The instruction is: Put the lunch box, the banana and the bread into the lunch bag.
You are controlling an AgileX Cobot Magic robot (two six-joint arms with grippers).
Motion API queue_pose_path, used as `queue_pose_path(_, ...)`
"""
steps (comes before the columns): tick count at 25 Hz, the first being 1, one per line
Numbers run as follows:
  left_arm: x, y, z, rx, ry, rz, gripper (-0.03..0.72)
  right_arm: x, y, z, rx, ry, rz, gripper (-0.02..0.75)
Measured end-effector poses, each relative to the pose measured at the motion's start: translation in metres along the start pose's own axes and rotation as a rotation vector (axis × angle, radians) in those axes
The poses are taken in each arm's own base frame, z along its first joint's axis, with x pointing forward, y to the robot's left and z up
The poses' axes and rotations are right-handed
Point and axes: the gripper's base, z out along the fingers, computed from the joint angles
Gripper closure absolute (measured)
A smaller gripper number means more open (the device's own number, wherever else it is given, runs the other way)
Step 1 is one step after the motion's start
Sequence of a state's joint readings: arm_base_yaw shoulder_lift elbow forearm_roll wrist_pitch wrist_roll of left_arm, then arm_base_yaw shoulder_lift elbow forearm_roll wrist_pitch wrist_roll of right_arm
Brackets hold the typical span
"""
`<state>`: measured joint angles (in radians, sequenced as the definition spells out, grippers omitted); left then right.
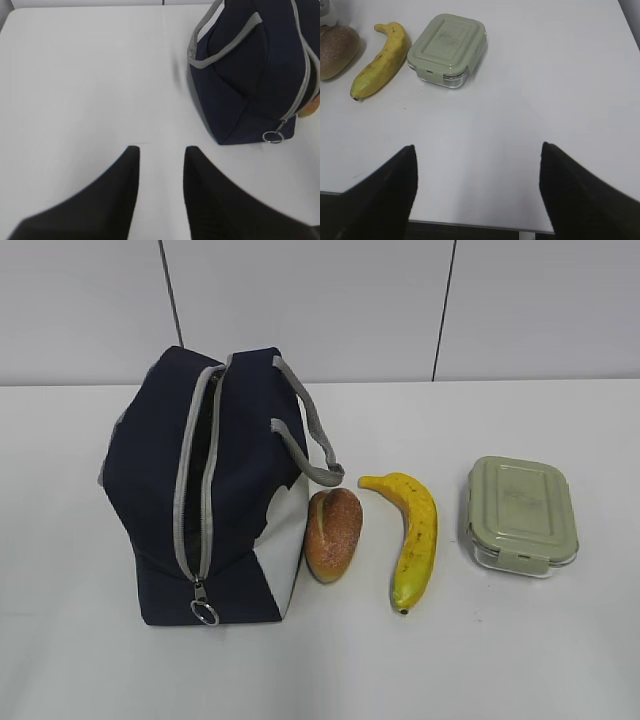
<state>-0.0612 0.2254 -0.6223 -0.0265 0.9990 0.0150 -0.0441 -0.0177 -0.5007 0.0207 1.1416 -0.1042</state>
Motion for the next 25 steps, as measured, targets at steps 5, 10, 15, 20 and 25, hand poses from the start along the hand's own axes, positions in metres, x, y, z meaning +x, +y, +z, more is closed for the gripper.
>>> queue_pose_path(5, -0.045, -0.004, 0.024, 0.046, 0.112, -0.037, 0.449, 0.0, 0.0, 0.0, 0.0, 0.0, 0.0, 0.157)
queue_pose_path(10, -0.088, -0.005, 0.061, 0.061, 0.203, -0.058, 0.449, 0.0, 0.0, 0.0, 0.0, 0.0, 0.0, 0.157)
queue_pose_path(15, -0.128, -0.008, 0.105, 0.098, 0.277, -0.1, 0.449, 0.0, 0.0, 0.0, 0.0, 0.0, 0.0, 0.157)
queue_pose_path(20, -0.157, -0.011, 0.152, 0.141, 0.361, -0.147, 0.449, 0.0, 0.0, 0.0, 0.0, 0.0, 0.0, 0.157)
queue_pose_path(25, -0.172, -0.017, 0.198, 0.207, 0.513, -0.199, 0.441, 0.0, 0.0, 0.0, 0.0, 0.0, 0.0, 0.157)
